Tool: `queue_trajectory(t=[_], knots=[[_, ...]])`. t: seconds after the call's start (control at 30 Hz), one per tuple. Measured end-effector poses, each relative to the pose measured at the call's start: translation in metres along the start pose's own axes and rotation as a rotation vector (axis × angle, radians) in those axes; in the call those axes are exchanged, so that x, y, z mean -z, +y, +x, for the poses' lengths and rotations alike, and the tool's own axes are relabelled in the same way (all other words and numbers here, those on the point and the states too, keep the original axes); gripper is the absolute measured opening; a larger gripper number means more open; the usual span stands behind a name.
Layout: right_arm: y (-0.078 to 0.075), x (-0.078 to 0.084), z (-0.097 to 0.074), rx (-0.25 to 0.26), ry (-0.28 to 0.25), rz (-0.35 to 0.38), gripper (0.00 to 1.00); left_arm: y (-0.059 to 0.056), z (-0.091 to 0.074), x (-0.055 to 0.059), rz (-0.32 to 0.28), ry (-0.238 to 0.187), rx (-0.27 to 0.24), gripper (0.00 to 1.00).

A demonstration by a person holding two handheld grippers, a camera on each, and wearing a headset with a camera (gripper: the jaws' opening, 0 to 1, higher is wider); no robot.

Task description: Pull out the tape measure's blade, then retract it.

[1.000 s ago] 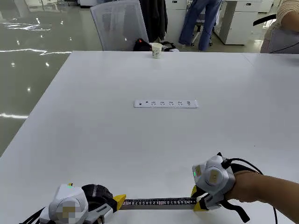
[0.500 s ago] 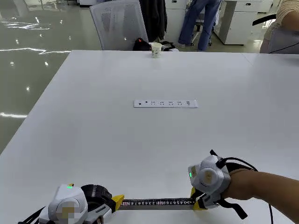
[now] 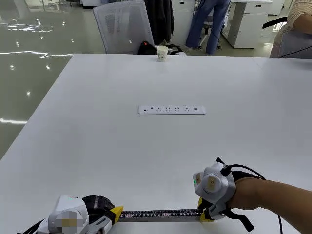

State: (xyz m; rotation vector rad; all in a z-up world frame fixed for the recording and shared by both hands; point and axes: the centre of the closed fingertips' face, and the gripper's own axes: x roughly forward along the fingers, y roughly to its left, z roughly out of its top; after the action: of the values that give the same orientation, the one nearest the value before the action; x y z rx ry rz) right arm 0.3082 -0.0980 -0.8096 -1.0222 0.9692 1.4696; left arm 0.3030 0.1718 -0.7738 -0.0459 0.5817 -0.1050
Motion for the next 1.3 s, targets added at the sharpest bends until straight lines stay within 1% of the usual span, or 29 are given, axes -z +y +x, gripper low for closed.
queue_trajectory(t=[0.07, 0.17, 0.23, 0.27, 0.43, 0.7, 0.93, 1.1, 1.17, 1.3], knots=[[0.0006, -0.0001, -0.0006, -0.003, 0.001, 0.007, 0.11, 0.0007, 0.0000, 0.0004, -0.017, 0.003, 0.001, 0.72], [-0.0004, 0.0004, -0.0001, -0.006, 0.002, 0.015, 0.10, -0.0007, -0.0007, 0.0006, -0.018, 0.006, 0.001, 0.68], [-0.0009, 0.0005, 0.0004, -0.003, 0.005, 0.016, 0.11, -0.0047, -0.0006, -0.0015, -0.002, -0.006, 0.019, 0.64], [-0.0011, 0.0007, 0.0006, -0.002, 0.007, 0.018, 0.11, -0.0035, -0.0015, -0.0020, 0.015, -0.008, 0.010, 0.64], [-0.0010, 0.0004, -0.0002, -0.009, 0.013, 0.024, 0.10, -0.0032, -0.0014, -0.0020, 0.004, 0.002, 0.015, 0.63], [-0.0011, 0.0006, 0.0004, -0.010, 0.013, 0.019, 0.10, -0.0021, -0.0022, -0.0001, 0.022, 0.012, 0.015, 0.61], [-0.0011, 0.0005, 0.0006, -0.008, 0.020, 0.011, 0.10, -0.0018, -0.0009, 0.0000, 0.019, 0.005, 0.016, 0.61], [-0.0009, -0.0005, 0.0006, -0.002, 0.014, 0.021, 0.10, -0.0013, -0.0002, 0.0006, 0.018, 0.006, 0.017, 0.61], [-0.0012, -0.0010, 0.0009, -0.002, 0.019, 0.035, 0.10, -0.0014, -0.0005, 0.0006, 0.017, 0.005, 0.016, 0.61], [-0.0007, -0.0014, 0.0010, 0.005, 0.023, 0.030, 0.11, -0.0018, -0.0006, 0.0003, 0.018, 0.004, 0.017, 0.61]])
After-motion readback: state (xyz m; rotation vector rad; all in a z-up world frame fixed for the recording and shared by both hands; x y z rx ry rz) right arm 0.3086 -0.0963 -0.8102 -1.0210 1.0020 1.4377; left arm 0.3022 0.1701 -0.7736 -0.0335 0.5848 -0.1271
